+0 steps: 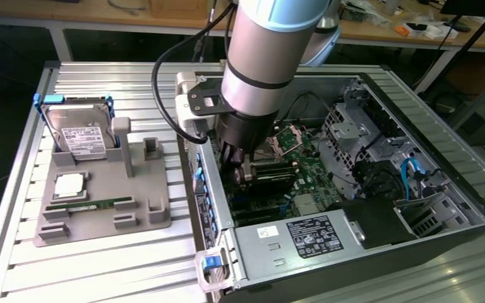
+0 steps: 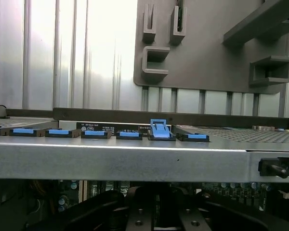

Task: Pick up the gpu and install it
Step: 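Press down on the gpu until it lock into place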

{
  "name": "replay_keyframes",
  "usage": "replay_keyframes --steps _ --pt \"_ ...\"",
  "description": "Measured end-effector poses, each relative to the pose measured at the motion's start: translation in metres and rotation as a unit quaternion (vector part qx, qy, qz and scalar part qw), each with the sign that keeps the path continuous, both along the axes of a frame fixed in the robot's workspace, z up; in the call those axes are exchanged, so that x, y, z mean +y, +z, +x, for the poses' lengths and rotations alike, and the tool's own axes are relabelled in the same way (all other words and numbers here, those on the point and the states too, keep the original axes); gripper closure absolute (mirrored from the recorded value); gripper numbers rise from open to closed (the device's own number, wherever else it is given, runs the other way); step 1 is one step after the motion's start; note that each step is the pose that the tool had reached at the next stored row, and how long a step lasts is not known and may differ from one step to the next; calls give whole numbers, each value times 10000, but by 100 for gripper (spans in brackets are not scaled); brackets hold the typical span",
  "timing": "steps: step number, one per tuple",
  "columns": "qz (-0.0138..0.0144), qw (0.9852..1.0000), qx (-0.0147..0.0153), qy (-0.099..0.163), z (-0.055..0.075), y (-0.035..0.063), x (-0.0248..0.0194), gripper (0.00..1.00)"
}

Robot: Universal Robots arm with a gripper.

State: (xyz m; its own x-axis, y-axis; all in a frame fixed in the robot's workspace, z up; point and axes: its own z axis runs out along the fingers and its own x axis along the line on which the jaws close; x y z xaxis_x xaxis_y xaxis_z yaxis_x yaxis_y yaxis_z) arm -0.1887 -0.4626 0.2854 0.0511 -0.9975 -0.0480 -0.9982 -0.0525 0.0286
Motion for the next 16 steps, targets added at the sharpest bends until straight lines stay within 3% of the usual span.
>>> replay_keyframes --steps 5,7,13,16 --pt "1 10000 -1 0 0 20 0 84" --pt "2 10000 14 0 5 25 1 84" --pt "1 9998 222 0 85 52 0 84" --pt "1 9995 305 0 131 55 0 84"
